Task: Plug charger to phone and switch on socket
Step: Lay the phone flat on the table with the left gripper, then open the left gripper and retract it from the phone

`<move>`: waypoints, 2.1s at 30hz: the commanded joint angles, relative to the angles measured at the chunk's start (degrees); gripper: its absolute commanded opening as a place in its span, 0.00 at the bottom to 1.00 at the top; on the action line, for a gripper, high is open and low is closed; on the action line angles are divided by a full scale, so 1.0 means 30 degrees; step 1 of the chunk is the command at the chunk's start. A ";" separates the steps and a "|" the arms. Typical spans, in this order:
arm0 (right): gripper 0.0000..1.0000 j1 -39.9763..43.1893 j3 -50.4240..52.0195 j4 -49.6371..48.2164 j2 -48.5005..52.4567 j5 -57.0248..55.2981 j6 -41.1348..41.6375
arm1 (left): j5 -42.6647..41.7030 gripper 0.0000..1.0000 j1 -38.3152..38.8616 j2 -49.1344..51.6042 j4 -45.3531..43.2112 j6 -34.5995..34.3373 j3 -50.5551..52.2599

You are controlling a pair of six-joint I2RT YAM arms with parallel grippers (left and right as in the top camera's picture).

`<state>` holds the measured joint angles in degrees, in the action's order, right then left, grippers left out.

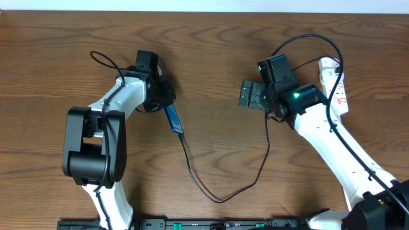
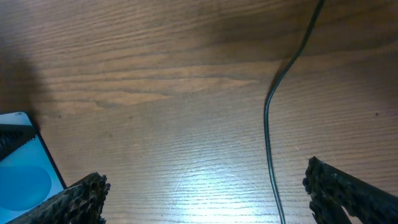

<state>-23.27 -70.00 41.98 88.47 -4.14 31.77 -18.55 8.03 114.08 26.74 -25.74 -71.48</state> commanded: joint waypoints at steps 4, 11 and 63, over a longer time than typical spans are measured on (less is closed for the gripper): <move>0.99 -0.0153 0.0146 -0.0066 -0.0189 -0.0284 -0.0262 | 0.1661 0.08 0.0051 0.0554 -0.0102 0.0029 0.0809; 0.99 -0.0153 0.0146 -0.0058 -0.0189 -0.0291 -0.0255 | 0.1413 0.27 0.0051 0.0554 -0.0087 0.0036 0.0809; 0.99 -0.0153 0.0146 -0.0335 -0.0189 -0.0291 -0.0255 | 0.5421 0.88 0.0277 -1.4396 0.7643 0.6790 -0.1756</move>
<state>-23.27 -69.93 40.93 88.47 -4.19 31.77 -3.11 8.71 77.56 49.19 -7.25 -75.90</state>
